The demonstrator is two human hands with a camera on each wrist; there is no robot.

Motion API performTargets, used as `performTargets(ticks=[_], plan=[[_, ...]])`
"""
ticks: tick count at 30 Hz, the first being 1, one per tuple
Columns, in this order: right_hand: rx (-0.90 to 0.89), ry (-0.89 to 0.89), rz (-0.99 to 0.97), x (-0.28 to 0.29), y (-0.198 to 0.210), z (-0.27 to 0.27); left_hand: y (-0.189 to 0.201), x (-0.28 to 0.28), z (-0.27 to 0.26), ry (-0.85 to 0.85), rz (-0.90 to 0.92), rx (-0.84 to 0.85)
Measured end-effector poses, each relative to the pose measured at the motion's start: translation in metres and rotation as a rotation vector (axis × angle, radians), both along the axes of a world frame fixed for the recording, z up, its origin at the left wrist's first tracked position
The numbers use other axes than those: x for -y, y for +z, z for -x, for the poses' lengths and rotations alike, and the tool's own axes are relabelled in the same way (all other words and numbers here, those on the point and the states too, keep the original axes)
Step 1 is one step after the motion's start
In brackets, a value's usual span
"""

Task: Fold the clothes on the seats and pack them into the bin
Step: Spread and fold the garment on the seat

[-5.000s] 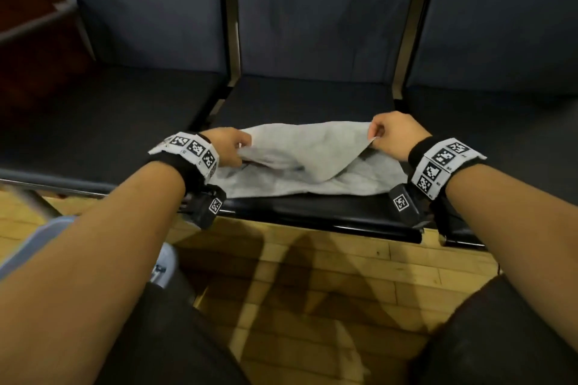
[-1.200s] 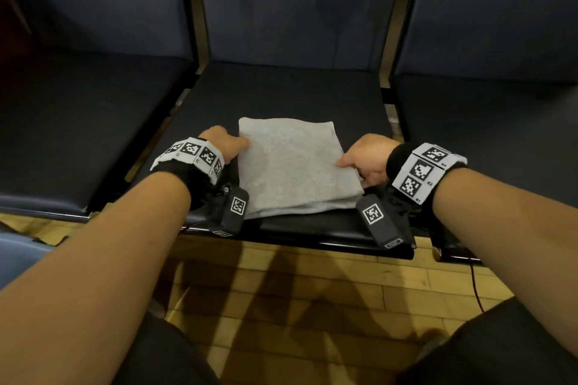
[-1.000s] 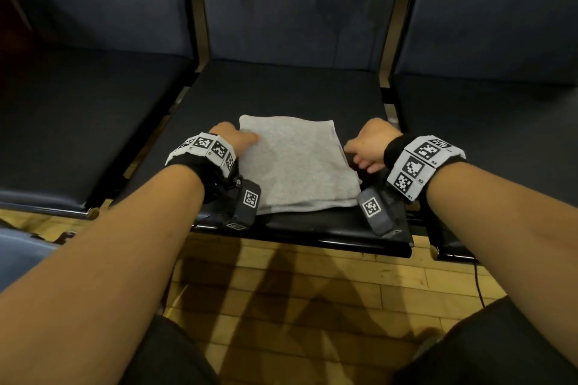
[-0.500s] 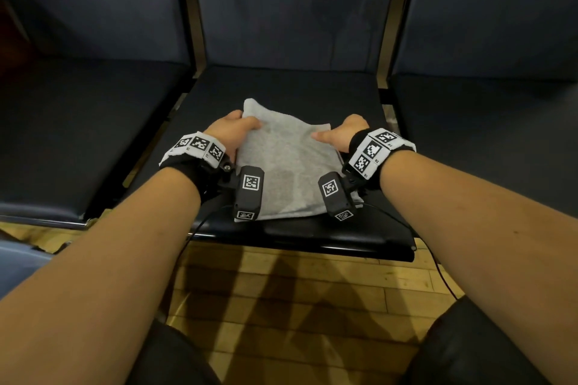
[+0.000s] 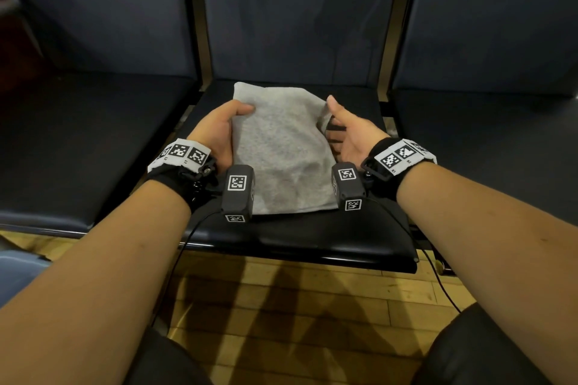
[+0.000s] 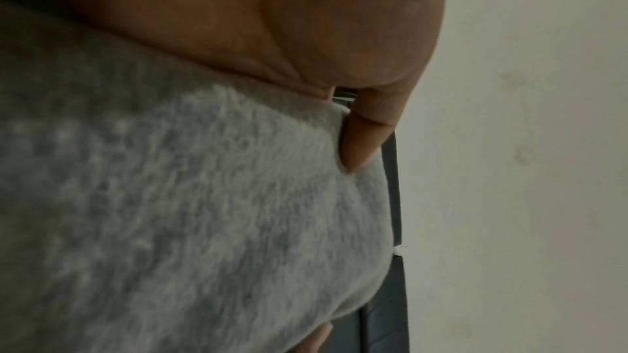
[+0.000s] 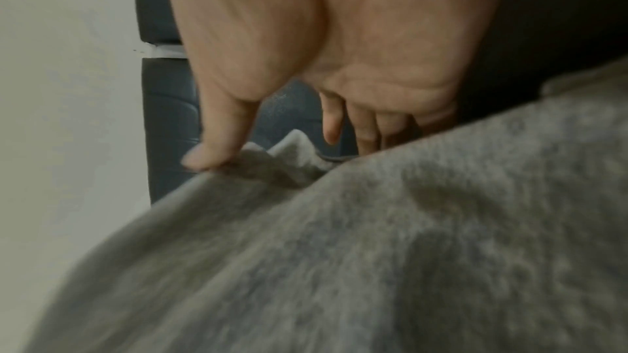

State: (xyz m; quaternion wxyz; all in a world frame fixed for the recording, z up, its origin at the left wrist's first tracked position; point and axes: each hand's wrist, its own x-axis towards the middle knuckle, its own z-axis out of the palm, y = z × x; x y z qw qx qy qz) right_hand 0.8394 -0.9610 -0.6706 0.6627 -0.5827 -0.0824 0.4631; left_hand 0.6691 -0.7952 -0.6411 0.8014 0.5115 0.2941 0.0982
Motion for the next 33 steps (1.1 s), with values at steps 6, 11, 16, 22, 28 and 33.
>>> performTargets(ticks=[6, 11, 16, 22, 28, 33], plan=[[-0.181, 0.19, -0.217, 0.004, 0.007, 0.011, 0.011, 0.002, 0.006, 0.005, 0.004, 0.031], [0.094, 0.024, -0.218, -0.008, 0.017, 0.007, 0.009, -0.007, 0.004, 0.089, -0.028, -0.004], [0.224, -0.017, -0.275, -0.037, 0.043, -0.018, 0.023, -0.025, -0.024, 0.136, -0.09, 0.074], [0.183, -0.016, -0.239, -0.09, 0.037, -0.062, 0.022, -0.075, -0.066, 0.182, -0.135, 0.039], [0.126, -0.054, -0.145, -0.147, 0.027, -0.086, 0.015, -0.128, -0.097, 0.244, -0.085, -0.096], [0.117, -0.058, -0.054, -0.196, 0.077, -0.078, 0.058, -0.164, -0.093, 0.327, -0.045, -0.15]])
